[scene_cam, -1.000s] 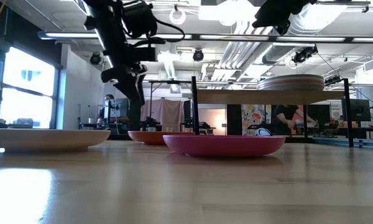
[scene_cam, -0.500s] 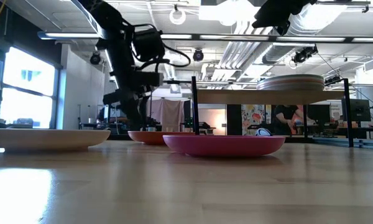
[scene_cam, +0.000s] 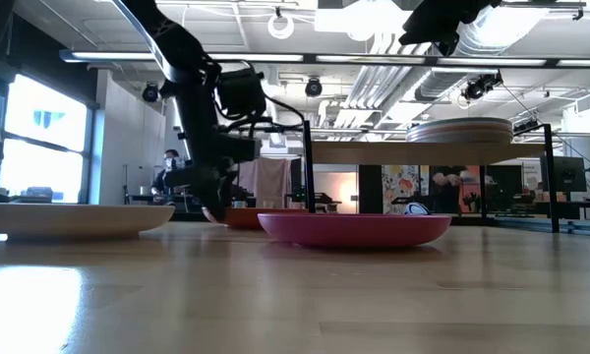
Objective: Place and stack plates onto a shelf
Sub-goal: Put the orange plate on the shelf
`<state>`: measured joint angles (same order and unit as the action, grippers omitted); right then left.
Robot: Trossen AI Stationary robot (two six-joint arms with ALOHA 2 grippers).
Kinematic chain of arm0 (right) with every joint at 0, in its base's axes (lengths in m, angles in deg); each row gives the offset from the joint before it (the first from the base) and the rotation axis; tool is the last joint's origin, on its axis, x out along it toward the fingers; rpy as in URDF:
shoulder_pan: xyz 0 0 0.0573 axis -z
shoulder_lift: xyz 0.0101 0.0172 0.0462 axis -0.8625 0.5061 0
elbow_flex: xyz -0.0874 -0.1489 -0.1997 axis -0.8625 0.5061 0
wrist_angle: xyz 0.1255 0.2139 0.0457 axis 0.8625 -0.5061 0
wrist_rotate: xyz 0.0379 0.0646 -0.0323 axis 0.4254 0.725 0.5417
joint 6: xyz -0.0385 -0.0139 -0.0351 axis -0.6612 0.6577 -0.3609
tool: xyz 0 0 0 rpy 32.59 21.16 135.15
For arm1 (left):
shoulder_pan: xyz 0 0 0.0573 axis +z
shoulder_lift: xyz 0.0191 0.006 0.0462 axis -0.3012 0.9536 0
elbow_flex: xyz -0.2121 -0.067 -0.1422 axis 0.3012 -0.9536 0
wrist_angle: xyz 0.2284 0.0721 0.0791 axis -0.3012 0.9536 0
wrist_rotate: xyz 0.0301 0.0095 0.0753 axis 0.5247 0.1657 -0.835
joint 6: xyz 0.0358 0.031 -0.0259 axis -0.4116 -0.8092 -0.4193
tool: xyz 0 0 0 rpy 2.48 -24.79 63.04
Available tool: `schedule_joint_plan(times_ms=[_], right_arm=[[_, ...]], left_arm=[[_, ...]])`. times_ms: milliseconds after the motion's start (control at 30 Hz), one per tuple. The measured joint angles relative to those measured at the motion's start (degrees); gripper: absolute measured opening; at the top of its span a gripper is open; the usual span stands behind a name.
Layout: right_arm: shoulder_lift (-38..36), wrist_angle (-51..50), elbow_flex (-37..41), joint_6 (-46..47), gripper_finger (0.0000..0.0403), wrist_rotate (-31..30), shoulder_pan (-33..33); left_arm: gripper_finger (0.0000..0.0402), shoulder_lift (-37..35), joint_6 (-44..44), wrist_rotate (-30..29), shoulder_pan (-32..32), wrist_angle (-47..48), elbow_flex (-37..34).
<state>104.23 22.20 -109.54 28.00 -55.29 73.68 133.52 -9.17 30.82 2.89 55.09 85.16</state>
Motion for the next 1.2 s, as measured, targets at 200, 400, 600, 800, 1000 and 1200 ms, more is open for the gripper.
schedule_joint_plan(times_ms=[200, 400, 600, 800, 1000, 1200], right_arm=[[0.0, 0.0, 0.0, 1.5, 0.0106, 0.1, 0.0], [0.0, 0.3, 0.0, 2.1, 0.0106, 0.2, 0.0], [0.0, 2.4, 0.0, 4.4, 0.0106, -3.3, 0.0], [0.5, 3.8, 0.0, 4.0, 0.0106, -4.3, 0.0], [1.4, 3.9, 0.0, 3.7, 0.0123, -6.2, 0.0], [3.2, 6.7, 0.0, 4.4, 0.0157, -12.2, 0.2]], left_arm=[[0.0089, 0.9, 0.0, -0.7, 0.2, 0.0, 0.0], [0.0042, 0.3, 0.0, -1.8, -0.2, 0.7, 0.0], [0.0005, 0.0, -1.1, -6.1, -1.3, 3.0, 0.0], [0.0003, -1.0, -1.3, -10.4, -3.6, 6.3, 0.0], [0.0002, -2.3, -1.5, -13.8, -6.1, 7.6, 0.0], [0.0001, -5.3, -0.4, -21.4, -9.6, 14.0, 0.0]])
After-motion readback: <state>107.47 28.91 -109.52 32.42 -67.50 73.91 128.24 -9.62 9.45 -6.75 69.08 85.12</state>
